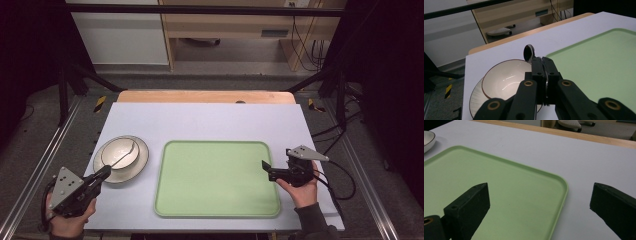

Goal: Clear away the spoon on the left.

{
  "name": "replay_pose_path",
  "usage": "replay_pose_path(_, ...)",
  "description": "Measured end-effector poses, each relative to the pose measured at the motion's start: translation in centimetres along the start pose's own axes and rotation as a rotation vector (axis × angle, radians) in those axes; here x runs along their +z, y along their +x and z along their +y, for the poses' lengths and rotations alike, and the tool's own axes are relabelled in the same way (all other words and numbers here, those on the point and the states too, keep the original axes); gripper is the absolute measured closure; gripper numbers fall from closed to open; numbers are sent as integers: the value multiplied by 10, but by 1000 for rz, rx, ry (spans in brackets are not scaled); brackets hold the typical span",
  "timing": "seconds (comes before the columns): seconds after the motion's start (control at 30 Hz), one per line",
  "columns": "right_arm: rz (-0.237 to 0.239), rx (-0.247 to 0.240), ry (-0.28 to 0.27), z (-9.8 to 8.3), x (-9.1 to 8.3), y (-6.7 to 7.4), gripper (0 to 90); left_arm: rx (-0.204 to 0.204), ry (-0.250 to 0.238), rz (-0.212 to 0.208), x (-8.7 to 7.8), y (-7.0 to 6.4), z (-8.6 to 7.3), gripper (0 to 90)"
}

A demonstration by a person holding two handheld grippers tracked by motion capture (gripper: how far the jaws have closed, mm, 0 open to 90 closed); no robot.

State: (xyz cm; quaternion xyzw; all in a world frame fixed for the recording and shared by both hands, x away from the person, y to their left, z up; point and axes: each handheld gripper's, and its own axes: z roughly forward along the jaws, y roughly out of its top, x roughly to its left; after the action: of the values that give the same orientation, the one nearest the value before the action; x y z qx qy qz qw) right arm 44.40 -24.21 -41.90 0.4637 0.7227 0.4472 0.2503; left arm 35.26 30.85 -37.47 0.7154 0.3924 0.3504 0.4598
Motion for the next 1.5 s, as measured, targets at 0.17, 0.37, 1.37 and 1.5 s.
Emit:
replay_pose_path(0.17, 0, -1, -1, 0, 0, 0, 32, 13, -4, -10, 1, -5, 1, 890)
replay_pose_path(0.37, -1, -3, -2, 0, -1, -1, 32, 26, -6, -25, 3, -10, 2, 890)
replay_pose_path(1.37, 0, -7, -4, 1, -1, 0, 33, 89, 26, -106, 26, -41, 5, 890)
replay_pose_path(1.5, 1, -8, -6, 1, -2, 0, 33, 110, 20, -114, 30, -43, 6, 890)
